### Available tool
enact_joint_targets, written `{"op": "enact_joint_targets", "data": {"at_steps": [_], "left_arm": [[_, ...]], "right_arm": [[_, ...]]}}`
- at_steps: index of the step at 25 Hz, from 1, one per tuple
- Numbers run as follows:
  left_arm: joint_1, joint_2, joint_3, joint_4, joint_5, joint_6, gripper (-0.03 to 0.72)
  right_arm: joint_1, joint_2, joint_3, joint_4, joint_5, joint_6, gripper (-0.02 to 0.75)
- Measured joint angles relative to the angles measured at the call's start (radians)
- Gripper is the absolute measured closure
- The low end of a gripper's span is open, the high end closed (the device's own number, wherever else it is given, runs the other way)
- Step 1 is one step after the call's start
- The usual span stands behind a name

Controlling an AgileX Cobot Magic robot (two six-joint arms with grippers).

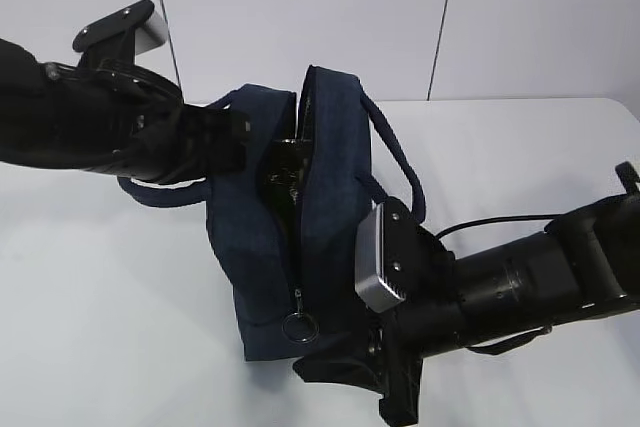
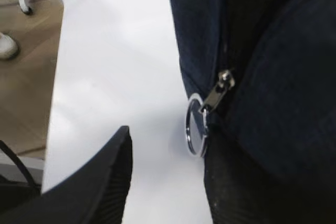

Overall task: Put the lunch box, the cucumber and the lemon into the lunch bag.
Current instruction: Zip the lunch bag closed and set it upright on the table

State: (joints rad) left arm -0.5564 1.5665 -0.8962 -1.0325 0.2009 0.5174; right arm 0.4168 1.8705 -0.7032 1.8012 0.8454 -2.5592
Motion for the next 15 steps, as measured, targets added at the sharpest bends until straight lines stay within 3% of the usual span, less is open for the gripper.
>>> {"op": "enact_joint_targets", "data": {"at_steps": [15], "left_arm": [[0.000, 0.000, 0.000, 0.000, 0.000, 0.000, 0.691]], "right_arm": [[0.000, 0.071, -0.081, 0.004, 0.105, 0.136, 0.409]]}}
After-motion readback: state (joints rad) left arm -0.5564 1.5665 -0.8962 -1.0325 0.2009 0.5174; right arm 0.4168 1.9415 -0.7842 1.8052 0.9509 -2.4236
